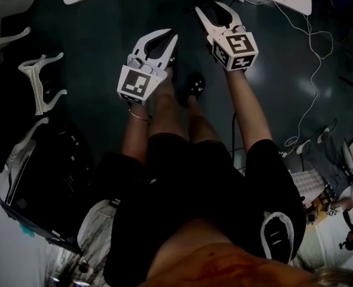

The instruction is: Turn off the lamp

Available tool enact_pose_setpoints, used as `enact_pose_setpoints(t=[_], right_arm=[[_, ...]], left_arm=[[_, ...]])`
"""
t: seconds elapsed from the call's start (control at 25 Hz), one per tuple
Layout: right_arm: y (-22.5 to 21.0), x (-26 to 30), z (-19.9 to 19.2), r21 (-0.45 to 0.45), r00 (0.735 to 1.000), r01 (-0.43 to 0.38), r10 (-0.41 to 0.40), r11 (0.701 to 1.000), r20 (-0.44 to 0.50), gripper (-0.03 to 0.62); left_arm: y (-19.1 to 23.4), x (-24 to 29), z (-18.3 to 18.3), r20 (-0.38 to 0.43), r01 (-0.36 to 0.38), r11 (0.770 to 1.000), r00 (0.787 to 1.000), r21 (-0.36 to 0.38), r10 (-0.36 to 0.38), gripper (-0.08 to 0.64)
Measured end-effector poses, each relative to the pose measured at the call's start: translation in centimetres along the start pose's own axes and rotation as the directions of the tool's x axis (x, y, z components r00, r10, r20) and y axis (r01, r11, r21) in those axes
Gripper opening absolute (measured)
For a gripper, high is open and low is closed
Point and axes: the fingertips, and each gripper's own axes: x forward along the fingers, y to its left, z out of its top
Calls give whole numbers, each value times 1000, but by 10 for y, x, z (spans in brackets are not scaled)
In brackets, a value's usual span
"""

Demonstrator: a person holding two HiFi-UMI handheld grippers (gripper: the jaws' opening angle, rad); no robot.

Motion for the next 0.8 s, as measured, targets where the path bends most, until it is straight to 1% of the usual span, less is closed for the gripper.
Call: enact_pose_setpoints(t=[0.24,0.28,0.32,0.36,0.44,0.48,0.6,0.8], right_arm=[[-12,16,-12,12,1000,24,-24,1000,-14,129],[-14,17,-13,16,999,31,-31,999,-13,108],[-15,17,-14,20,999,34,-34,999,-11,74],[-15,17,-14,23,999,31,-31,999,-11,15],[-13,16,-13,28,1000,6,-6,1000,-18,12],[-11,14,-13,31,1000,-8,9,999,-20,12],[-5,4,-10,72,998,-56,56,996,-6,11],[11,-12,7,166,989,-146,138,975,58,9]], left_arm=[[6,9,-12,-1,-2,1000,1000,-17,2,9],[7,10,-15,-3,-5,1000,1000,-12,5,9],[9,11,-17,-5,-8,1000,1000,-8,8,9],[11,12,-19,-7,-9,1000,1000,-8,9,11],[13,14,-23,-12,-10,1000,1000,-22,10,56],[14,15,-25,-16,-10,1000,1000,-30,9,61],[14,21,-27,-22,-5,1000,1000,-19,5,61],[11,33,-34,-43,12,1000,999,17,-11,61]])
